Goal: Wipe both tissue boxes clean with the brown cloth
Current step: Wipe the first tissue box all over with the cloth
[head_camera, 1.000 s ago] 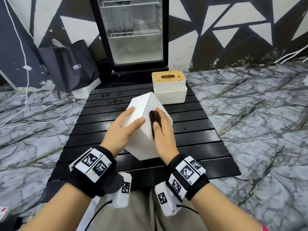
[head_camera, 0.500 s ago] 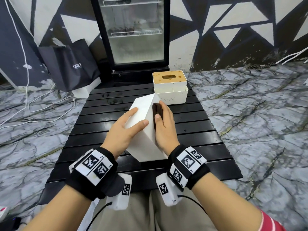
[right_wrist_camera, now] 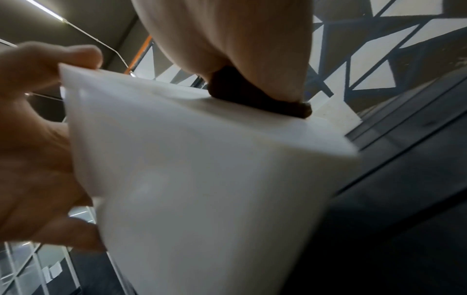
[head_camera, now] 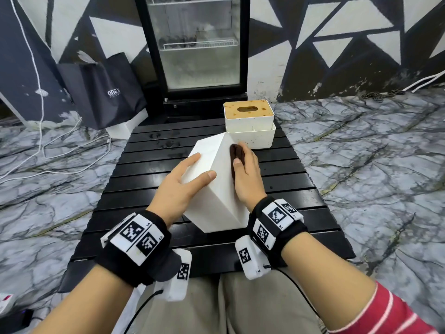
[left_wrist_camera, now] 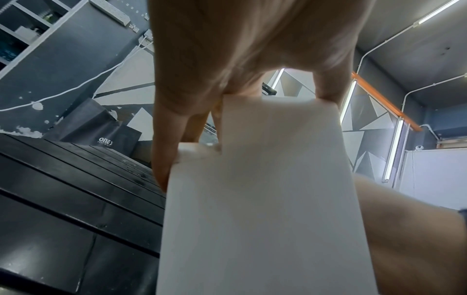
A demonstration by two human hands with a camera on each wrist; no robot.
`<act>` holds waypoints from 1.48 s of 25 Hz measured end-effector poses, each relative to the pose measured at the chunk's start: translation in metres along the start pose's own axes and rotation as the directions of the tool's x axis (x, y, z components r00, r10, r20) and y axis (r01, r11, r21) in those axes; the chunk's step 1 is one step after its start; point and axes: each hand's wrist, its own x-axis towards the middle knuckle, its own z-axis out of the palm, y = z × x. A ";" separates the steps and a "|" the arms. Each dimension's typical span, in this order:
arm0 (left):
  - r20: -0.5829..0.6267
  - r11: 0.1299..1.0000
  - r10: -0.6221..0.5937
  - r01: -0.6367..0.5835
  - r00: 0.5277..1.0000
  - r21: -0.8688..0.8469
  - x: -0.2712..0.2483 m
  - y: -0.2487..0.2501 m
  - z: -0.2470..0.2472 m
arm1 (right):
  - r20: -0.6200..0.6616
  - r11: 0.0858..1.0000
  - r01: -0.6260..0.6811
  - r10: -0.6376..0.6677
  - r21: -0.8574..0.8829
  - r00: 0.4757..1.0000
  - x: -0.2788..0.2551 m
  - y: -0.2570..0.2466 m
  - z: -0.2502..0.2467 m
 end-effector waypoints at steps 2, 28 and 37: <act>-0.001 1.000 -0.002 0.002 1.000 -0.009 0.000 -0.001 0.000 | -0.009 0.999 -0.038 0.038 0.005 0.999 -0.005 0.007 -0.001; -0.019 0.999 0.018 -0.017 1.000 0.048 -0.001 -0.001 0.000 | 0.020 0.981 0.154 -0.158 0.121 0.987 -0.066 -0.022 0.018; -0.003 0.997 0.014 -0.014 1.000 0.071 0.000 0.000 0.001 | 0.028 0.990 0.113 -0.115 0.079 0.993 -0.020 -0.021 0.008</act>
